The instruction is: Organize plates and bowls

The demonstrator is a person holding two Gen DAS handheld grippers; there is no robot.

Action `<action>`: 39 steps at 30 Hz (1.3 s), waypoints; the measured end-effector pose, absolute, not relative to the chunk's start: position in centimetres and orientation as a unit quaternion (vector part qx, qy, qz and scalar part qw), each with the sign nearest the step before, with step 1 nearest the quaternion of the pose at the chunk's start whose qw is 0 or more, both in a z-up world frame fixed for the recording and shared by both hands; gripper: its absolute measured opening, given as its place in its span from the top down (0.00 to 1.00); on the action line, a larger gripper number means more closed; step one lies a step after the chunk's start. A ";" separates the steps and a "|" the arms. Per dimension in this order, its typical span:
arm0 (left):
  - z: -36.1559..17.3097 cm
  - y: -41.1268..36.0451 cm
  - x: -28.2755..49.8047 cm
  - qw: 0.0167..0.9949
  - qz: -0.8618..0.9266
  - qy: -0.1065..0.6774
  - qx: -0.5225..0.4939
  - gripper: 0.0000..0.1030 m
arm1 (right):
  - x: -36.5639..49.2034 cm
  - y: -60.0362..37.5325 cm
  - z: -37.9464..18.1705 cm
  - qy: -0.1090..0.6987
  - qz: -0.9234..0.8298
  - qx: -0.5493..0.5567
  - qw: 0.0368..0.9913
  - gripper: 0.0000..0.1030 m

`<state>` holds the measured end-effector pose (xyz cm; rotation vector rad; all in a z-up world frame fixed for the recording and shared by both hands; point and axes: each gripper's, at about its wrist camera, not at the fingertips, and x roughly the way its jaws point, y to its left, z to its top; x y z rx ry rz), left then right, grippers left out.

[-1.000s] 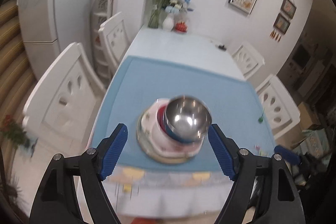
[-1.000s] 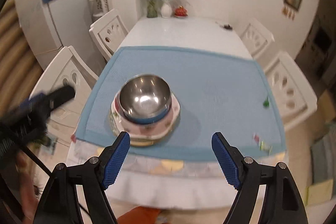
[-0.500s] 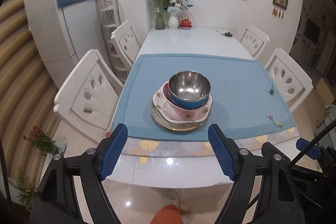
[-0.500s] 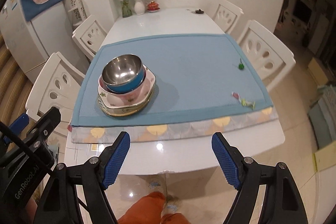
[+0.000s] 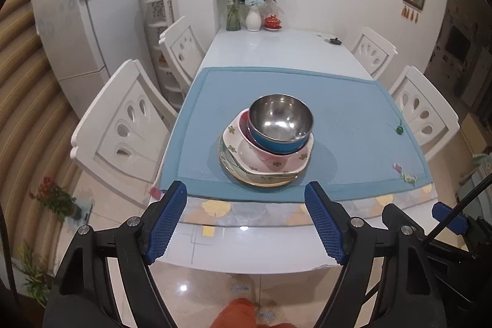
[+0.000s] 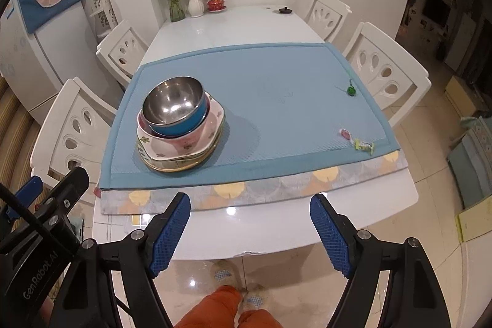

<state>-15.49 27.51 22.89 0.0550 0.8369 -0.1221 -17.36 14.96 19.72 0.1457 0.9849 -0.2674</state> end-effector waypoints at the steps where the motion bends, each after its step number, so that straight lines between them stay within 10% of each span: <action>1: 22.8 27.6 -15.2 0.911 -0.059 0.408 0.023 0.24 | -17.1 15.1 19.7 0.472 -0.129 0.068 0.870 0.24; 39: 20.5 27.3 -4.5 0.895 -0.079 0.435 0.056 0.24 | -6.6 15.9 17.6 0.501 -0.166 0.065 0.847 0.24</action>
